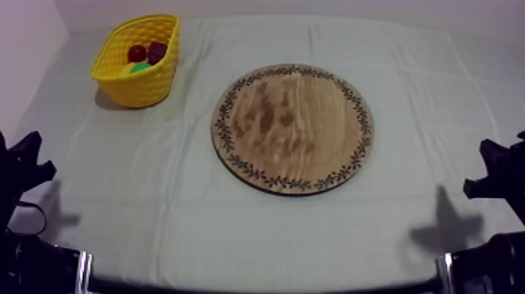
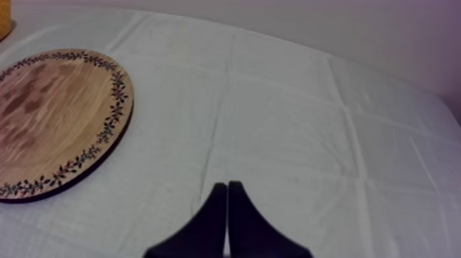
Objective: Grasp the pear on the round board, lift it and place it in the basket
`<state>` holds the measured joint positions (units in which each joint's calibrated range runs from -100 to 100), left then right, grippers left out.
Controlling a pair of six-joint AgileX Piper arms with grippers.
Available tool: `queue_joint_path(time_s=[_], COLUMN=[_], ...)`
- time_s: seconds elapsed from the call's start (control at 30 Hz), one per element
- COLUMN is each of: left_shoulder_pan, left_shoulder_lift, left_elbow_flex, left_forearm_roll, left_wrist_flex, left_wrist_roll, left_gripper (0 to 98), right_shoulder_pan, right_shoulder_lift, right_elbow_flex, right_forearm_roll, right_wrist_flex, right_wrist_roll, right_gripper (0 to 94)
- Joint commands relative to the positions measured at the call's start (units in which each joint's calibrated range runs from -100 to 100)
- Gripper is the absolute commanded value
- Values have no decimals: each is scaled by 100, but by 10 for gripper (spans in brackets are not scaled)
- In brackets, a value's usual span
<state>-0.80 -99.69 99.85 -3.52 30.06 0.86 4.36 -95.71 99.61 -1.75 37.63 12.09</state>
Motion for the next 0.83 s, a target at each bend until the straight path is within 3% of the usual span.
queue_joint_path(time_s=[0.0,0.8], left_shoulder_pan=[-3,-10], left_shoulder_lift=[-5,-5], left_elbow_flex=[4,4], left_forearm_roll=[-1,103], left_wrist_flex=[-5,120], left_wrist_roll=[-25,-271], left_gripper=[0,0], right_shoulder_pan=[1,1], right_shoulder_lift=[-5,-5], right_elbow_flex=[5,5], right_forearm_roll=[2,2], right_wrist_flex=[3,3], right_wrist_roll=[0,0], right_gripper=[3,3])
